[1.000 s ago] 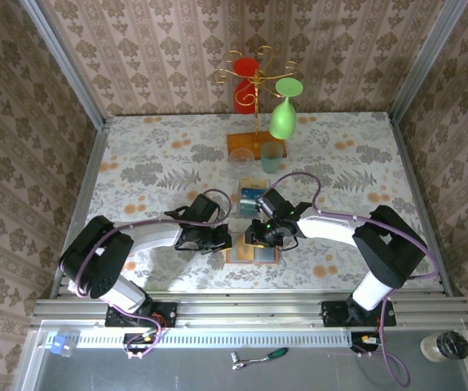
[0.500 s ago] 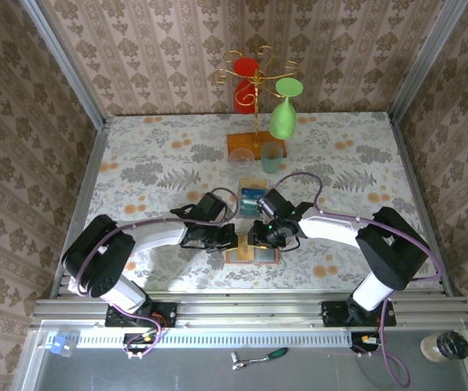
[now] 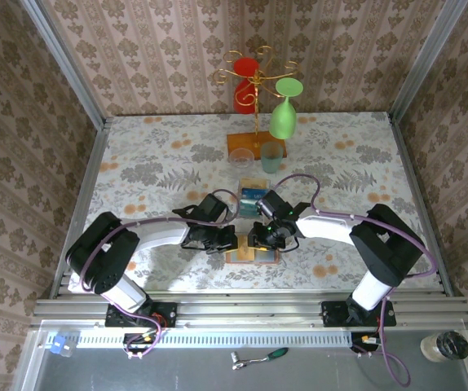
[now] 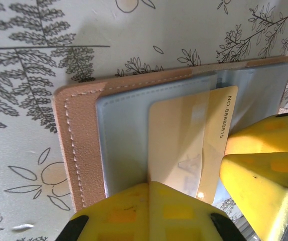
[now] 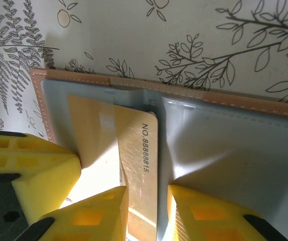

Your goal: Take the credit cards out of the card holder

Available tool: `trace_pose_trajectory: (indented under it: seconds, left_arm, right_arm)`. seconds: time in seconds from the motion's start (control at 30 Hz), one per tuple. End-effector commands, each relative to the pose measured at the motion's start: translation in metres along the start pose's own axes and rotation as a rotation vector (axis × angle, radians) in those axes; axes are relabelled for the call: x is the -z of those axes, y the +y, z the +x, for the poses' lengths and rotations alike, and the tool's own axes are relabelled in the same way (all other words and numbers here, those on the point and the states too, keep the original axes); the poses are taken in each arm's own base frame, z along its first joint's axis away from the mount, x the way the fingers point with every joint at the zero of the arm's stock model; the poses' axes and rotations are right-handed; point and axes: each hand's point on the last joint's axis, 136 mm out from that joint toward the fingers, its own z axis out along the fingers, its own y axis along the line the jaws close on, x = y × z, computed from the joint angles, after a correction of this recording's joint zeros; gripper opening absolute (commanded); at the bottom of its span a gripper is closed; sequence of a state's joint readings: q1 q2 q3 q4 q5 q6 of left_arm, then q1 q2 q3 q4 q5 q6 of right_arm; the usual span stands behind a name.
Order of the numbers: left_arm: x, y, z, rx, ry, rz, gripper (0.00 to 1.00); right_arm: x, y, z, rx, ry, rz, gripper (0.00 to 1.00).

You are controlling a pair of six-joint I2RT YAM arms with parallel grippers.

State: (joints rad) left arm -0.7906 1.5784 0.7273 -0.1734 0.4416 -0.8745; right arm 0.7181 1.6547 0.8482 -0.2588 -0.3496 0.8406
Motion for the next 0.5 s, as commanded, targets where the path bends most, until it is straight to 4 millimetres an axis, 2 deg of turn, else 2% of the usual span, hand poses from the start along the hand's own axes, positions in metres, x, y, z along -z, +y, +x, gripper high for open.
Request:
trace_pose_trajectory:
  seconds: [0.0,0.47]
  left_arm:
    - [-0.004,0.014,0.005,0.02,0.017,-0.049,0.0]
    - [-0.004,0.016,0.005,0.023,0.017,-0.05,0.0]
  right_arm:
    - [-0.007,-0.001,0.006,-0.003,0.026,-0.016,0.27]
    - [0.001,0.014,0.004,0.001,0.006,-0.078,0.21]
